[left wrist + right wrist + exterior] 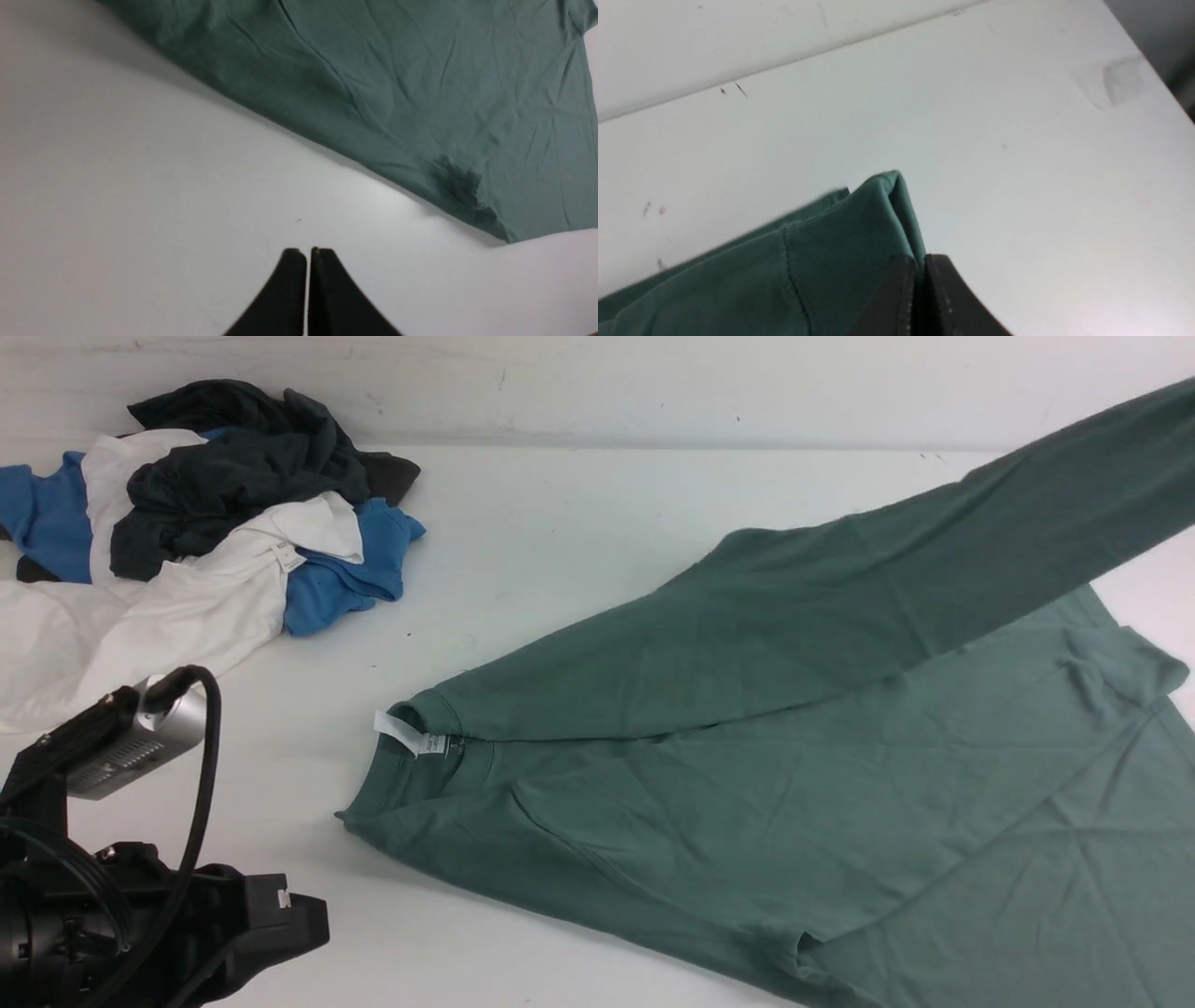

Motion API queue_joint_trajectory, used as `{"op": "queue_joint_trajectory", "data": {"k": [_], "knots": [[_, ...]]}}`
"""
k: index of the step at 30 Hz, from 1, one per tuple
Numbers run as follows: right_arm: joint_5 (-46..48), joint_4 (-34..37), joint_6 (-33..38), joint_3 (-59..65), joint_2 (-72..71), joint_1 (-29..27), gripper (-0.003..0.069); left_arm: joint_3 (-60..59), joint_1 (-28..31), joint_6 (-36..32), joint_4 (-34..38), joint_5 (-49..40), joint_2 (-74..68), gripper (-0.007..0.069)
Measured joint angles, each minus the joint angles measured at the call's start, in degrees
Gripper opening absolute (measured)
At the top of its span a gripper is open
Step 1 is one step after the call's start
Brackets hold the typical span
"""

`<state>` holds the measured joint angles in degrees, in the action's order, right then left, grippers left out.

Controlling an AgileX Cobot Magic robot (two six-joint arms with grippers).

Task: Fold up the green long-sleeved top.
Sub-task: Drag and drop the cuff with your right arm onto the cuff closest to your right arm

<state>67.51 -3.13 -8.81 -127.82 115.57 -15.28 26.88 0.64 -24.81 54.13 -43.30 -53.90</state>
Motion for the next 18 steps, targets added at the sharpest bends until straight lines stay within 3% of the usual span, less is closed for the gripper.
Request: {"op": "queue_joint_trajectory", "data": {"k": [6, 12, 18], "knots": [[4.0, -1.2, -1.9, 12.6, -8.9, -0.1, 0.0002, 0.0, 0.0, -0.4, -0.1, -0.3, 0.0, -0.0001], [4.2, -0.9, -2.5, 38.6, -17.0, -0.1, 0.0002, 0.0, 0.0, -1.6, -0.6, -1.5, 0.0, -0.0001], [1.8, -2.2, -2.8, 56.1, -17.6, -0.1, 0.0002, 0.0, 0.0, -2.5, -0.6, -1.8, 0.0, -0.0001]]}}
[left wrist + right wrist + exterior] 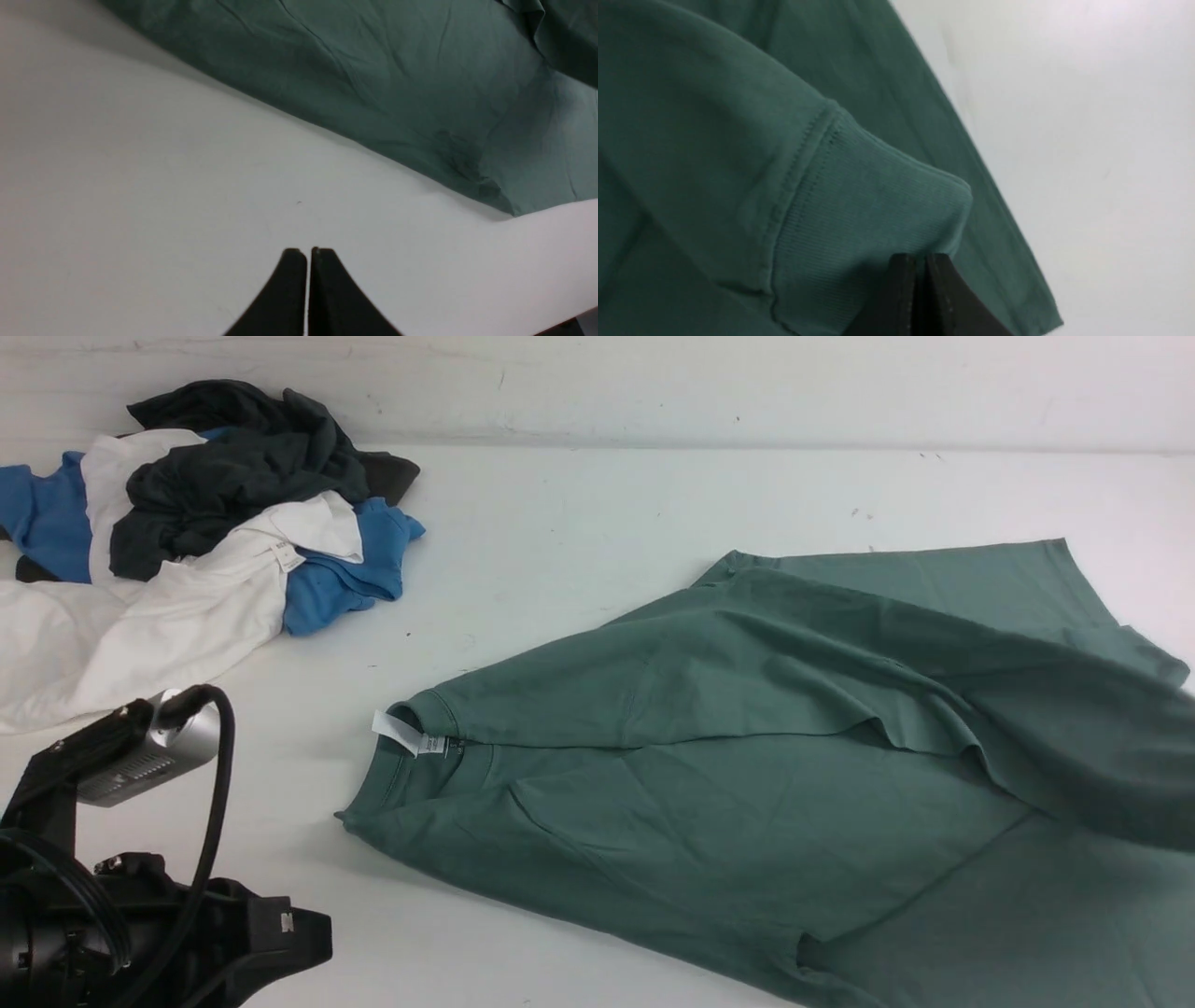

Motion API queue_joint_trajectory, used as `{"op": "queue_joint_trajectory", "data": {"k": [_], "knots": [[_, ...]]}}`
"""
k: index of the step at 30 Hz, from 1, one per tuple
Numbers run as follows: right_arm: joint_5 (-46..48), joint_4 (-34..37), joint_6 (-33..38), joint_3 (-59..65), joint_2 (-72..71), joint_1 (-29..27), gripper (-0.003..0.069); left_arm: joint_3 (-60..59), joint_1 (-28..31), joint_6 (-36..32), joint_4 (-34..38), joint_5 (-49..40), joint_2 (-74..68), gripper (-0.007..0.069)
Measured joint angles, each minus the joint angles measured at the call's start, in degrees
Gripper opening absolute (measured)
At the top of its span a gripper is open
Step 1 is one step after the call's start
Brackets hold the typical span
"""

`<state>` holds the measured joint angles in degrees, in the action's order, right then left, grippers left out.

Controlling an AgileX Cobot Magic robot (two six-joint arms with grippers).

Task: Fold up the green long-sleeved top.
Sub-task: Drag and drop the cuff with your right arm onto the cuff closest to your right arm, then use both arms simultaneously to clamp the lower edge of the clothing fabric

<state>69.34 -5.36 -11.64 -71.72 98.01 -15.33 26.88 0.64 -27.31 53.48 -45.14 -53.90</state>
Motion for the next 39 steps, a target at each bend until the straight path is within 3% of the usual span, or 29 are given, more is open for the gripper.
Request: {"op": "queue_joint_trajectory", "data": {"k": [7, 11, 15, 19, 24, 28, 33, 39], "knots": [[-11.0, -2.0, -0.2, 9.7, 0.0, 0.0, 0.0043, 0.0, 0.0, -0.1, -0.2, 0.4, 0.0, 0.0], [-10.4, -5.6, -0.5, 7.8, 0.0, 0.0, 0.0158, 0.1, 0.0, -0.4, -0.5, 0.7, 0.0, 0.0029], [-3.8, -6.7, -1.8, 2.3, 0.0, 0.0, 0.0289, 3.5, 0.0, -0.4, -4.0, -0.6, -0.3, 0.0088], [-0.3, -5.0, -1.5, -3.2, -0.3, 0.0, 0.0353, 9.8, 0.0, 0.7, -8.6, -5.4, -2.2, 0.015], [0.2, 3.3, 1.5, -3.0, -4.0, 0.0, 0.0363, 12.9, 0.0, 3.9, -11.1, -8.9, -4.8, 0.0202], [0.6, 12.6, 6.2, 3.9, -12.1, 0.0, 0.0364, 13.1, 0.0, 8.7, -13.5, -9.3, -9.1, 0.0267], [1.1, 14.7, 8.4, 13.7, -20.6, 0.0, 0.0364, 14.2, 0.0, 10.3, -14.1, -9.3, -16.5, 0.0317], [0.5, 15.3, 8.6, 19.0, -27.2, 0.0, 0.0364, 19.8, 0.0, 12.4, -17.0, -9.0, -26.5, 0.0324]]}}
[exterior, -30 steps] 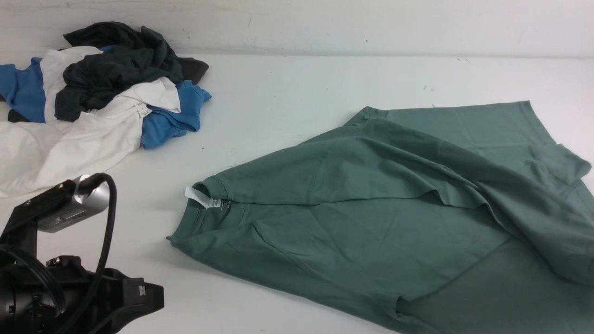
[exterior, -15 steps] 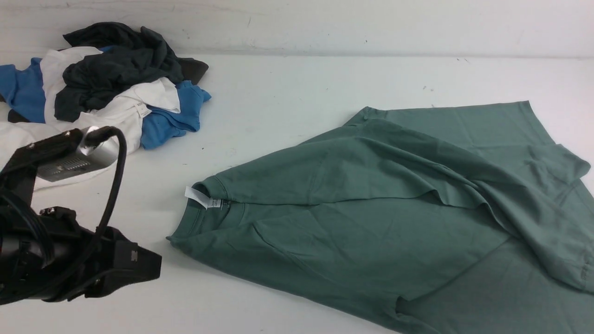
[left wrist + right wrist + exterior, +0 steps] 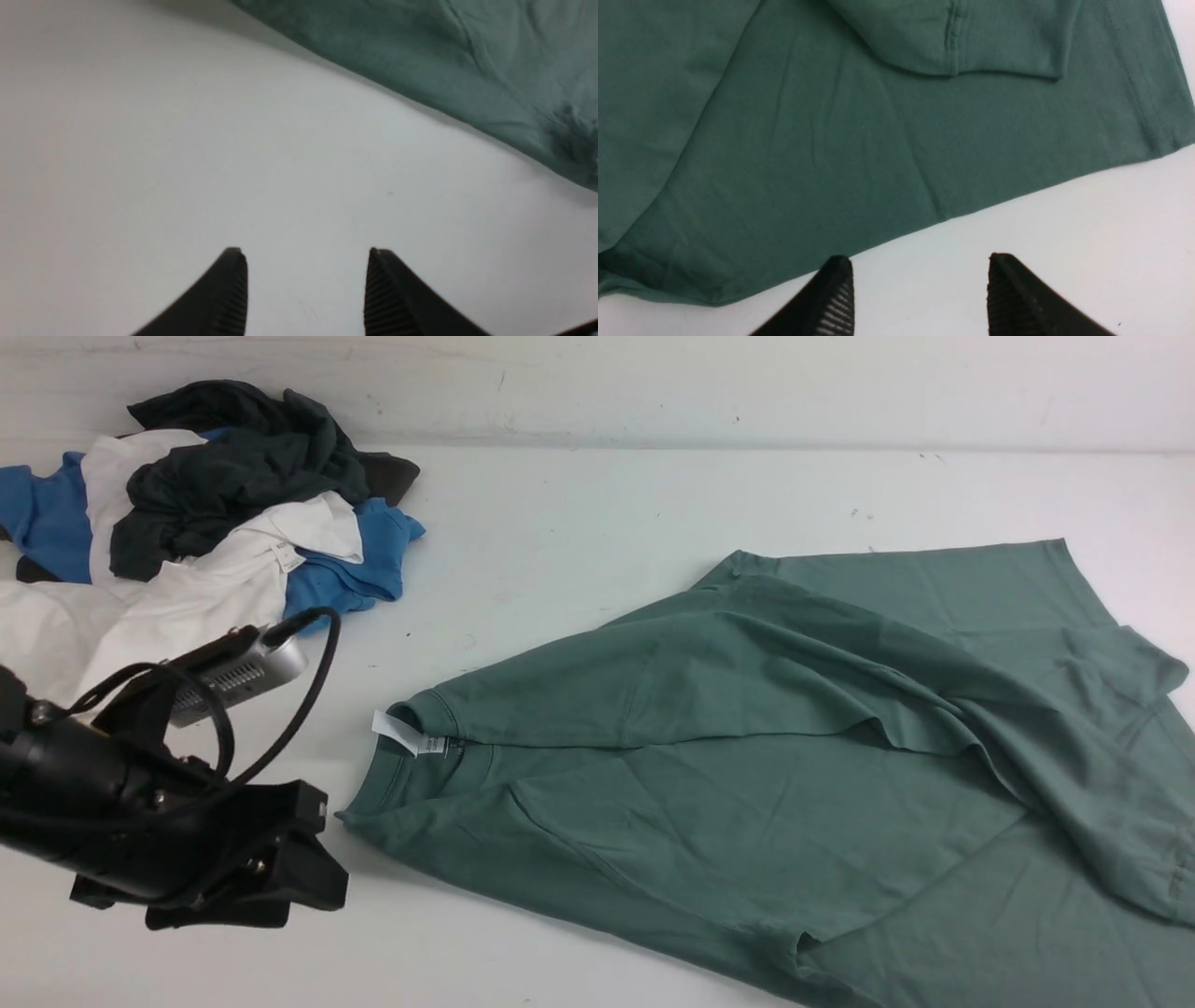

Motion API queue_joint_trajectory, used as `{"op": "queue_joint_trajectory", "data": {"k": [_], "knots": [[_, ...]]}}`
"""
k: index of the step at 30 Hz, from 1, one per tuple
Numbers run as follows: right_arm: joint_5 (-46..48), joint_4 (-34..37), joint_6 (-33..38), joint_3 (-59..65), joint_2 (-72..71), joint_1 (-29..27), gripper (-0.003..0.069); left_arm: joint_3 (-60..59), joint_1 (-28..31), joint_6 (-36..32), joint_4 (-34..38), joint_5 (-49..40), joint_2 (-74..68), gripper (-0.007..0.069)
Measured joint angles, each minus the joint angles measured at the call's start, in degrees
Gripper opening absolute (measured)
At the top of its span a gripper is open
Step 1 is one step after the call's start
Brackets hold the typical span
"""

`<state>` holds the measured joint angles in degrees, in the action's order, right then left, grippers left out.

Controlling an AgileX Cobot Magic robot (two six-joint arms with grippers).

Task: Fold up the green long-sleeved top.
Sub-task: Use both arms simultaneously to clamp the lower edge of the clothing fabric

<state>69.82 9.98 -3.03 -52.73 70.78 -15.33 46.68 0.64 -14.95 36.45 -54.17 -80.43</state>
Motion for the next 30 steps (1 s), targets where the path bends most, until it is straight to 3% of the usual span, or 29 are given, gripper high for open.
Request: {"op": "queue_joint_trajectory", "data": {"k": [16, 30], "knots": [[-2.4, 0.2, 0.4, 0.6, -0.8, 0.0, 0.0365, 15.2, -3.5, 3.8, -4.4, 3.5, -20.3, 0.0324], [-3.8, 0.2, 0.4, 0.6, -0.8, 0.0, 0.0365, 16.9, -3.5, 5.1, -4.8, 6.2, -25.4, 0.0324]]}}
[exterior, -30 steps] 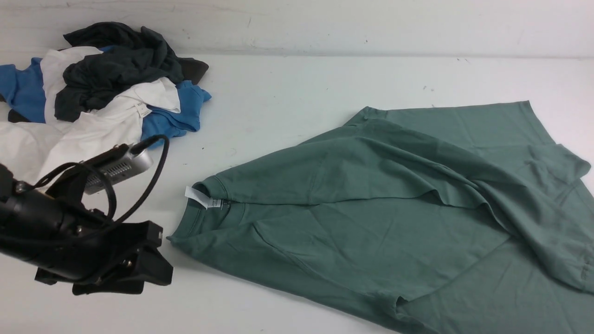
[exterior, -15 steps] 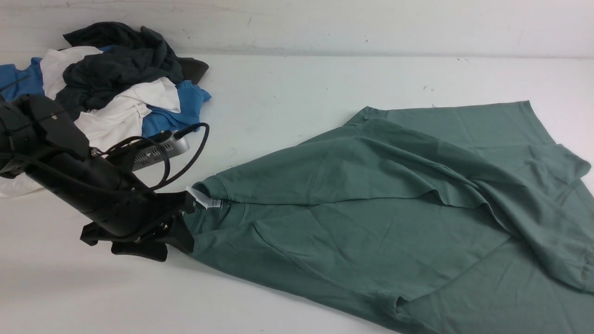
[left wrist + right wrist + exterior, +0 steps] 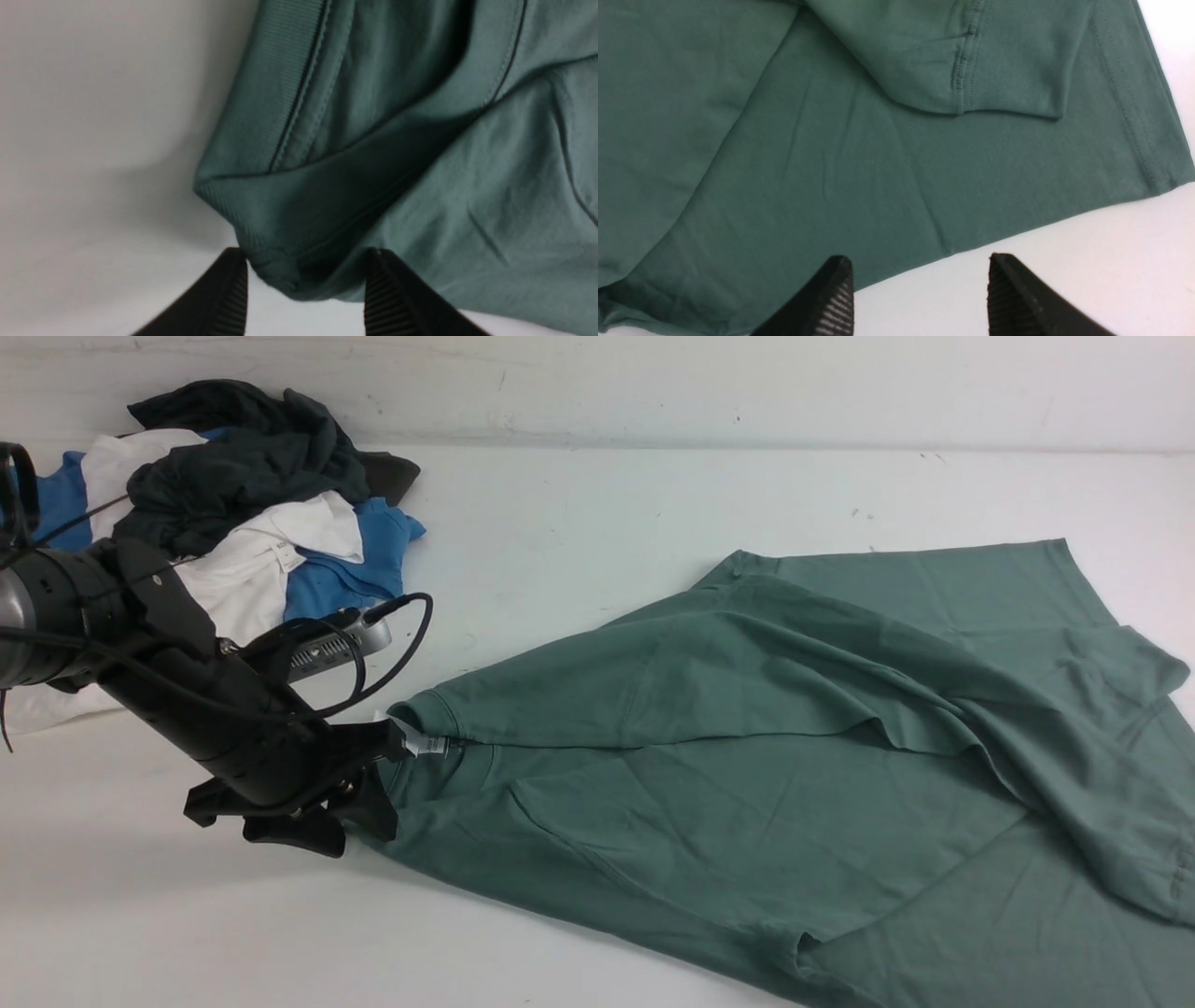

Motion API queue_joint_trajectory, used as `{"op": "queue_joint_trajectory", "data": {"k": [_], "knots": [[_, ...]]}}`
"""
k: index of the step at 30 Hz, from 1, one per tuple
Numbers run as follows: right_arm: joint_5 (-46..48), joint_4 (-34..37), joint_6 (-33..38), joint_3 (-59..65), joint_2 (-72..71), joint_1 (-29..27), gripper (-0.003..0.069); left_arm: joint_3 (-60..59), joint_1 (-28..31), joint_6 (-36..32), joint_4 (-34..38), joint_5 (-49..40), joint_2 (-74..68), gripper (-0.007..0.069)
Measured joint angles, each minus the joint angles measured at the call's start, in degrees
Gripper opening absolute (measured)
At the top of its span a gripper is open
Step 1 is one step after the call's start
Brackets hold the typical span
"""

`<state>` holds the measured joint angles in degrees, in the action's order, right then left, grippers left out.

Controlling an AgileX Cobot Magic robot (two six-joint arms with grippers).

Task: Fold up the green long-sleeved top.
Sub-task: Use both arms simultaneously to clamp the lower edge of the clothing fabric

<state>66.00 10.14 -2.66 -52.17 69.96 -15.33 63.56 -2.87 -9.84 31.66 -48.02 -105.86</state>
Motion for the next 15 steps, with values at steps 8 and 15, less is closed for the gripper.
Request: {"op": "queue_joint_trajectory", "data": {"k": [8, 15], "knots": [[-0.7, 0.0, 0.0, 0.0, 0.0, 0.0, 0.0366, 0.0, 0.0, 0.0, 0.1, 1.6, -2.3, 0.0321], [-1.0, 0.0, 0.0, 0.0, 0.0, 0.0, 0.0366, 0.4, 0.0, 0.0, 0.2, 2.1, -2.8, 0.0148]]}}
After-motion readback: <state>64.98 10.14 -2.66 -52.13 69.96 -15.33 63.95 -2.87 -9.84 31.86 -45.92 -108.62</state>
